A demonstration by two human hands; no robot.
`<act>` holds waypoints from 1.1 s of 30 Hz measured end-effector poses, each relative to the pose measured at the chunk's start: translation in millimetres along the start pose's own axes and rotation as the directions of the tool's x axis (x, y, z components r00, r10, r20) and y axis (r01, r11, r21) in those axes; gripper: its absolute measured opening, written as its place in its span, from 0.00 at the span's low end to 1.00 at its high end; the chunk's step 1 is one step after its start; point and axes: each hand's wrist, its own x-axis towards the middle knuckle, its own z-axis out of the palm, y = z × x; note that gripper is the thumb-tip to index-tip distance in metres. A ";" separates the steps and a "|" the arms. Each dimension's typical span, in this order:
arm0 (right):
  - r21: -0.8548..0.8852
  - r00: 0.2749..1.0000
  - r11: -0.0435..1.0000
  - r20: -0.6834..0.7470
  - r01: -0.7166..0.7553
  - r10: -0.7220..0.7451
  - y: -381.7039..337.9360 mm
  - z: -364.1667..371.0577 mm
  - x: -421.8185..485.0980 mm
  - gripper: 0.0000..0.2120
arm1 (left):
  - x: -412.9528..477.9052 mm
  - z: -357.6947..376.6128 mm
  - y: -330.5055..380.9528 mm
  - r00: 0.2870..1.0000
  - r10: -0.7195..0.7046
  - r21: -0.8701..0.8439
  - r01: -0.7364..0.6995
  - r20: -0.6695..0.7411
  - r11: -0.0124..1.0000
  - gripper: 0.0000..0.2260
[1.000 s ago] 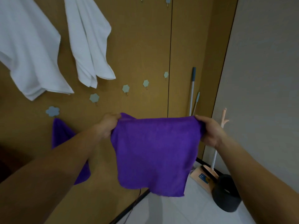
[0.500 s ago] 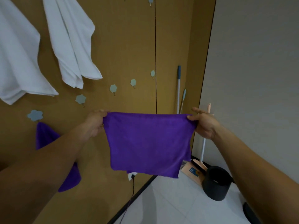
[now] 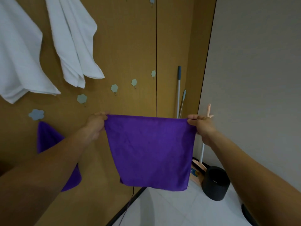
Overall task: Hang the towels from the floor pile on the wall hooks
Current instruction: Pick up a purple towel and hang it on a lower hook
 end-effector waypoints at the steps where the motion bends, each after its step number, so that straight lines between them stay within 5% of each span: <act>1: -0.016 1.000 1.000 -0.010 -0.001 0.001 1.0 2.3 0.0 0.07 | -0.9 -2.6 -2.2 1.000 0.009 0.006 -0.009 -0.013 1.000 0.15; 13: -0.174 0.992 0.979 -0.049 0.106 -0.116 5.7 22.0 21.2 0.13 | -15.0 -38.7 -17.1 0.998 0.043 0.157 -0.034 -0.054 0.987 0.19; 18: -0.484 0.979 0.854 0.024 0.190 -0.204 6.1 30.5 26.4 0.21 | -24.6 -47.9 -15.3 0.973 0.191 0.434 -0.117 -0.131 0.893 0.15; 24: -0.673 0.945 0.685 0.071 0.281 -0.318 0.5 34.7 23.9 0.10 | -43.6 -54.6 -14.9 0.892 0.407 0.660 -0.187 -0.197 0.728 0.11; 30: -0.599 0.906 0.688 0.188 0.411 -0.378 -2.7 41.1 22.0 0.10 | -58.6 -67.8 -17.0 0.816 0.519 0.794 -0.130 -0.254 0.594 0.09; 33: -0.332 0.922 0.866 0.234 0.374 -0.308 -3.8 57.2 16.4 0.12 | -63.7 -64.0 -13.3 0.795 0.476 0.645 -0.146 -0.374 0.750 0.10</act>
